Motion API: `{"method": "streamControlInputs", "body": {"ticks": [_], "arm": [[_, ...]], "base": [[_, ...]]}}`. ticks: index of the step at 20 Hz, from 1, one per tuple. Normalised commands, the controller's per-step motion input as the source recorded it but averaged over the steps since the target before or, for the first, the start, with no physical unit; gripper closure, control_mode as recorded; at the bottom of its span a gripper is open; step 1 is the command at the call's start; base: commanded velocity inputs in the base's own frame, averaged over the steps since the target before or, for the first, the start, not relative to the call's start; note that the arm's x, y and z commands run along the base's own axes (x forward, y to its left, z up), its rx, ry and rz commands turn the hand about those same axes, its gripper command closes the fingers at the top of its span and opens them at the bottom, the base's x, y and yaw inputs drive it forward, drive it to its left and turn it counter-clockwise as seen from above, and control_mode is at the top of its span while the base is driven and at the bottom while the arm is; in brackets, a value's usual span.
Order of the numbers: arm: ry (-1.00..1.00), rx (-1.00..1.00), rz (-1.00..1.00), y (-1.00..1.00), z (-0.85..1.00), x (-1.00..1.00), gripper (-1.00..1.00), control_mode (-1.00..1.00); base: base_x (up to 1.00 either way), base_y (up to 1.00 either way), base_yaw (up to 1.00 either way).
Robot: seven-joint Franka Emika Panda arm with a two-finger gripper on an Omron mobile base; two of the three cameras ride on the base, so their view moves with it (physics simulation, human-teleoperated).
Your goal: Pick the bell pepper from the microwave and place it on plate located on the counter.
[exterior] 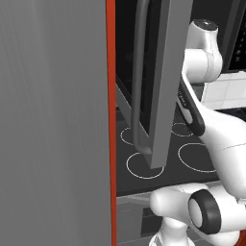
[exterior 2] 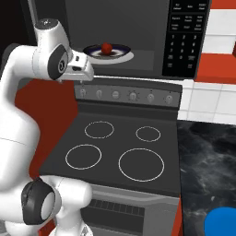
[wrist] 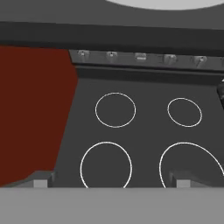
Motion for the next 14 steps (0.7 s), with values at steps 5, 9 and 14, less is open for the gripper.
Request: {"method": "streamControlInputs", "body": {"ticks": [5, 9, 14], "arm": [[-0.15, 0.00, 0.00, -0.10, 0.43, 0.00, -1.00, -1.00], [-0.09, 0.01, -0.01, -0.18, 0.42, 0.10, -1.00, -1.00], [-0.04, 0.02, -0.02, -0.18, 0.40, 0.32, -1.00, -1.00]], "base": [[0.00, 0.00, 0.00], [0.00, 0.00, 0.00], [0.00, 0.00, 0.00]]}}
